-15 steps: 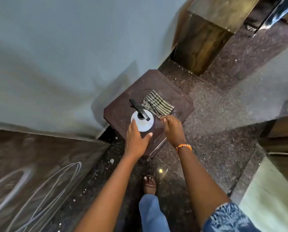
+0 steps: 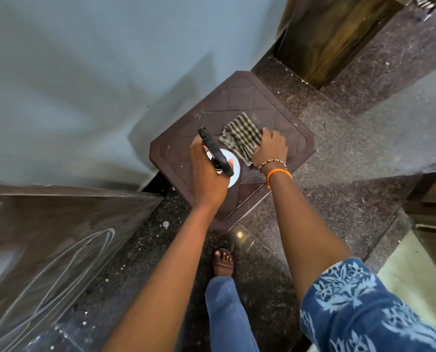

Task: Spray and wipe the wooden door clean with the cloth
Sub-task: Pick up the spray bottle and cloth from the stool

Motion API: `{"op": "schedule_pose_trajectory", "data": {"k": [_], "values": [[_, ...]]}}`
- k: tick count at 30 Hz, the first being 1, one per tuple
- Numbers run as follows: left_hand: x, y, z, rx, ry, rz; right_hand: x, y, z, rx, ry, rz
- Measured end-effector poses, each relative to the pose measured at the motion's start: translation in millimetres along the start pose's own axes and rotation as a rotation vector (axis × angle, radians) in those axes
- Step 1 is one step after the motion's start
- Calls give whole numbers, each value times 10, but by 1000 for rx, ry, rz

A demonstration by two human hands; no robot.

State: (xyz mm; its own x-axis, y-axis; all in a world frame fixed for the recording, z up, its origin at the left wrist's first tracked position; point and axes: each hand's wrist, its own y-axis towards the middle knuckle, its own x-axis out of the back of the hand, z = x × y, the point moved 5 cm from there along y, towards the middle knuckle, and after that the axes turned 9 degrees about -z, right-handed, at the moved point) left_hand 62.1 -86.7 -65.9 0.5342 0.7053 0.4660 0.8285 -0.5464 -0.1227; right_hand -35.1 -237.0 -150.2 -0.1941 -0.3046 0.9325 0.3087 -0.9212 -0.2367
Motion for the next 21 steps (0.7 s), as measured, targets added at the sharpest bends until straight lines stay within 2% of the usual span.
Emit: {"op": "schedule_pose_trajectory", "data": {"k": [3, 6, 9, 13, 15, 18, 21], "values": [[15, -34, 18, -10, -13, 86, 18, -34, 11, -144, 87, 138], [130, -153, 50, -5, 13, 202, 12, -214, 33, -271, 456, 233], [386, -340, 40, -12, -22, 261, 63, -496, 120, -276, 708, 241], [951, -565, -63, -40, -89, 146, 170, -1006, 367, -319, 976, 311], [1289, -732, -132, -54, -123, 88, 282, -1335, 574, -382, 1196, 378], [1807, -1017, -154, -35, -163, 10, 501, -1930, 1020, -375, 1486, 608], [2379, -1278, -134, 11, -189, -115, 699, -2500, 1477, -309, 1648, 773]]}}
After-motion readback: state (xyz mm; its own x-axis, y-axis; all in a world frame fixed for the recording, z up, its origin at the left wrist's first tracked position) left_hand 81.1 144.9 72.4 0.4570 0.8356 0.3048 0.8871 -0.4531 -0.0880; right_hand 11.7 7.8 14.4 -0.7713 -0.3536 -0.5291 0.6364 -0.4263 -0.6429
